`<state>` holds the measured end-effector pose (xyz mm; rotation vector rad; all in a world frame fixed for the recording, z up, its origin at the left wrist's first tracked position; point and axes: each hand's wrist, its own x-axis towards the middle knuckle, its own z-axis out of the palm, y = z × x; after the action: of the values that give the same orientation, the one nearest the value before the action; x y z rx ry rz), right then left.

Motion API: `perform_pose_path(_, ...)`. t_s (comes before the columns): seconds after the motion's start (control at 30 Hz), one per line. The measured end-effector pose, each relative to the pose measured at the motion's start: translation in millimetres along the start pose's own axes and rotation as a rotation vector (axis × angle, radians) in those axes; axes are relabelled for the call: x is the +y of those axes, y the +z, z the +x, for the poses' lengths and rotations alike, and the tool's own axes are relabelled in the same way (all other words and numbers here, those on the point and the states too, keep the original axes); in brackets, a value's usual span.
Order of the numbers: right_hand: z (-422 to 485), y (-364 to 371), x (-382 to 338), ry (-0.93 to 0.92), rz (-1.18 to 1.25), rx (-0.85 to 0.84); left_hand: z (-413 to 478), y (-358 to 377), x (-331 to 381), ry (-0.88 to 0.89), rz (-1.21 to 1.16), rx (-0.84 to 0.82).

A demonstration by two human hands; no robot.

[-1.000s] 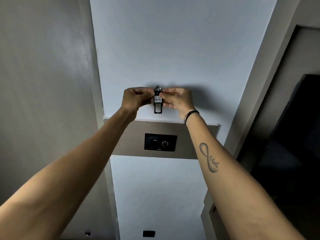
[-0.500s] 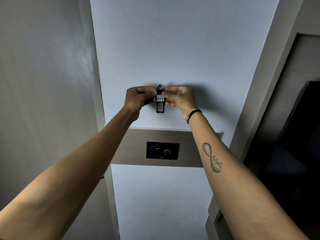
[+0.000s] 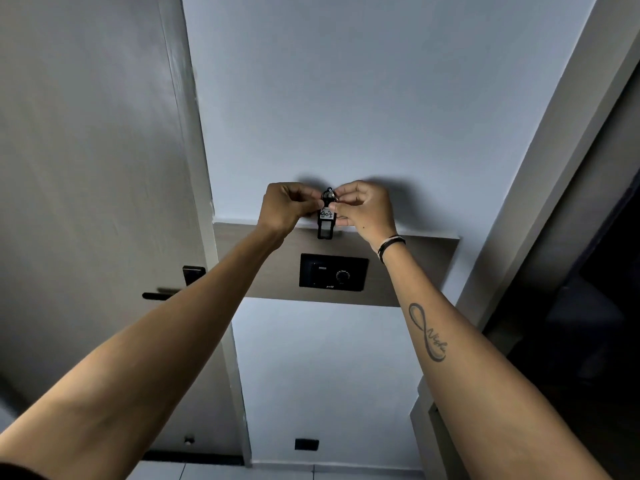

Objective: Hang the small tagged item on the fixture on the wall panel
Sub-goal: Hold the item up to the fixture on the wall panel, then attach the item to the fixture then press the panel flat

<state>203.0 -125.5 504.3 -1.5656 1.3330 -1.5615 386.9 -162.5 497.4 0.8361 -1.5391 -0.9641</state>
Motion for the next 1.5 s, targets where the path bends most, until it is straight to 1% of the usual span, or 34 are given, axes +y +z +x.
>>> perform_pose_path(0.17,-13,9,31,0.011,-0.129,0.007,-14,3,-30,-0.078,0.075,0.018)
perform_pose_path(0.33,-24,16,56,-0.018,-0.217,0.019,-23,2,-47,-0.078,0.203,0.001)
perform_pose_path(0.53,-30,22,74,-0.050,-0.306,0.054,-30,2,-62,-0.035,0.361,0.020)
perform_pose_path(0.67,-34,23,79,-0.061,-0.324,0.087,-33,5,-69,-0.043,0.350,0.035)
perform_pose_path(0.87,-39,21,87,-0.055,-0.384,0.061,-40,9,-76,0.007,0.502,0.036)
perform_pose_path(1.1,-42,16,86,-0.097,-0.489,0.086,-46,16,-77,0.044,0.574,0.069)
perform_pose_path(1.23,-42,13,87,-0.088,-0.509,0.074,-48,21,-77,0.067,0.644,0.074)
perform_pose_path(1.5,-42,12,89,-0.087,-0.540,0.076,-52,24,-77,0.081,0.703,0.083)
